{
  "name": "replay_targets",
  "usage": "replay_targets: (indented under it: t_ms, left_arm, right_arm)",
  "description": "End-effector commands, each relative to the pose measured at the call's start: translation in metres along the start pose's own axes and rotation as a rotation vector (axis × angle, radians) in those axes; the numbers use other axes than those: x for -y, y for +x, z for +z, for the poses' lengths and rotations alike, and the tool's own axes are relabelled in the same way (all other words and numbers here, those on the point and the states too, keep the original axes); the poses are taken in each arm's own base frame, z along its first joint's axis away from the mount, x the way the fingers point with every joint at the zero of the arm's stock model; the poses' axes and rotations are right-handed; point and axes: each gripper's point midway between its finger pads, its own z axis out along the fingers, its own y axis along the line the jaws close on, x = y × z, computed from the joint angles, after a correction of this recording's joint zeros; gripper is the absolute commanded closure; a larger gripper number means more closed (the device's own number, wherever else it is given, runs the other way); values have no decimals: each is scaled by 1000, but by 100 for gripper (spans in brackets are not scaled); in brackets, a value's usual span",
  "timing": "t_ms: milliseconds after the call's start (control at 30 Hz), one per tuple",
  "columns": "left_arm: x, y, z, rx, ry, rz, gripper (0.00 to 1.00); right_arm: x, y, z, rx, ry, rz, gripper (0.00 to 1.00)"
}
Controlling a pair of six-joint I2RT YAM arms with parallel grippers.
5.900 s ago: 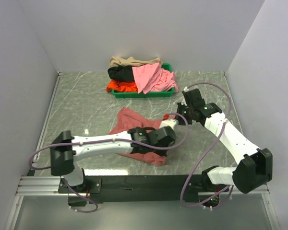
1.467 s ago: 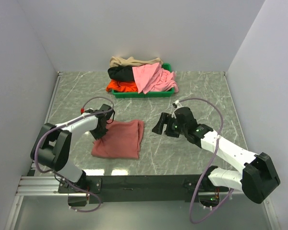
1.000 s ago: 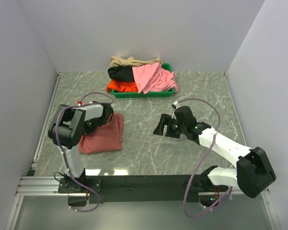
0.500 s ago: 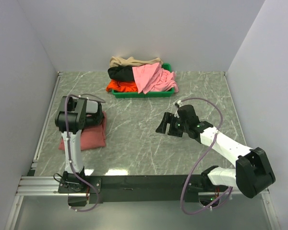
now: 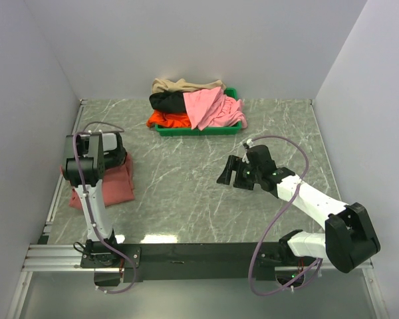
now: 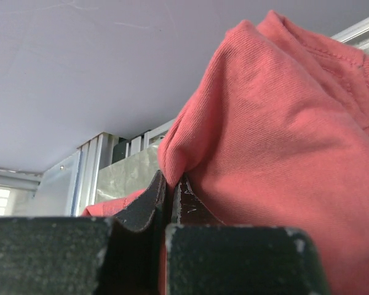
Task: Fold and stack the t-shirts
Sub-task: Neatly place the folded tshirt to the corner
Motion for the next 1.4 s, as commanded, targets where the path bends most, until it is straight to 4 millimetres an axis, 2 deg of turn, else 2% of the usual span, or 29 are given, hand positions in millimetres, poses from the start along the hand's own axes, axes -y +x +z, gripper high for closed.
replay_targets:
  t_ms: [0, 200, 433, 500, 567, 667, 800, 900, 933, 967, 1000, 1033, 1067, 1100, 1133, 1167, 1200, 1267, 1300, 1333, 1367]
  left_arm:
    - [2, -10, 1, 17, -13, -29, 99]
    - [3, -22, 22, -41, -58, -150, 100]
    - [21, -35, 24, -55, -53, -161, 99]
    - [21, -35, 24, -57, -52, -161, 92]
    - [20, -34, 24, -64, -53, -160, 78]
    - [19, -34, 22, -79, -48, -166, 64]
    - [12, -42, 14, -119, -18, -202, 60]
    - [2, -61, -6, -135, 72, -241, 56]
    - [12, -67, -12, -134, 126, -289, 55]
    - [20, -66, -27, -158, 201, -284, 47]
    - [22, -70, -35, -158, 269, -230, 21]
    - [17, -77, -44, -174, 333, -264, 3]
    - [27, -81, -55, -215, 423, -309, 1]
    - [25, -85, -60, -224, 469, -299, 1]
    - [15, -94, -68, -226, 517, -345, 1]
    - [15, -103, -75, -228, 572, -387, 1]
    - [11, -109, -92, -258, 688, -403, 1]
    - [17, -109, -118, -263, 854, -396, 1]
    - [18, -124, -144, -251, 1017, -434, 1]
    - [22, -112, -154, -262, 1075, -414, 1]
    - [22, -112, -163, -254, 1127, -418, 1]
  right_arm:
    - [-7, -19, -3, 47, -1, -21, 15]
    - [-9, -21, -4, 51, -3, -14, 15]
    - [-9, -23, -8, 63, 7, -7, 15]
    - [-7, -24, -9, 71, 17, -10, 15]
    - [-7, -25, -10, 73, 20, -8, 15]
    - [-9, -25, -11, 76, 12, -10, 15]
    - [-8, -25, -13, 79, 14, -14, 15]
    - [-9, -26, -15, 91, 11, -19, 15]
    - [-9, -26, -16, 91, 11, -21, 15]
    - [-10, -26, -17, 92, 10, -24, 15]
    - [-10, -27, -18, 95, 8, -28, 15]
    - [-10, -26, -19, 98, 12, -28, 15]
    - [-9, -26, -20, 98, 9, -29, 14]
    - [-10, -25, -21, 101, 4, -34, 14]
    - [-11, -27, -23, 110, 2, -35, 14]
    - [-10, -26, -23, 109, 3, -33, 14]
    - [-9, -26, -26, 119, 7, -36, 14]
    - [-8, -28, -29, 134, 19, -38, 13]
    - [-7, -31, -34, 157, 30, -43, 13]
    - [-7, -34, -37, 173, 38, -46, 13]
    - [-5, -35, -41, 180, 49, -45, 12]
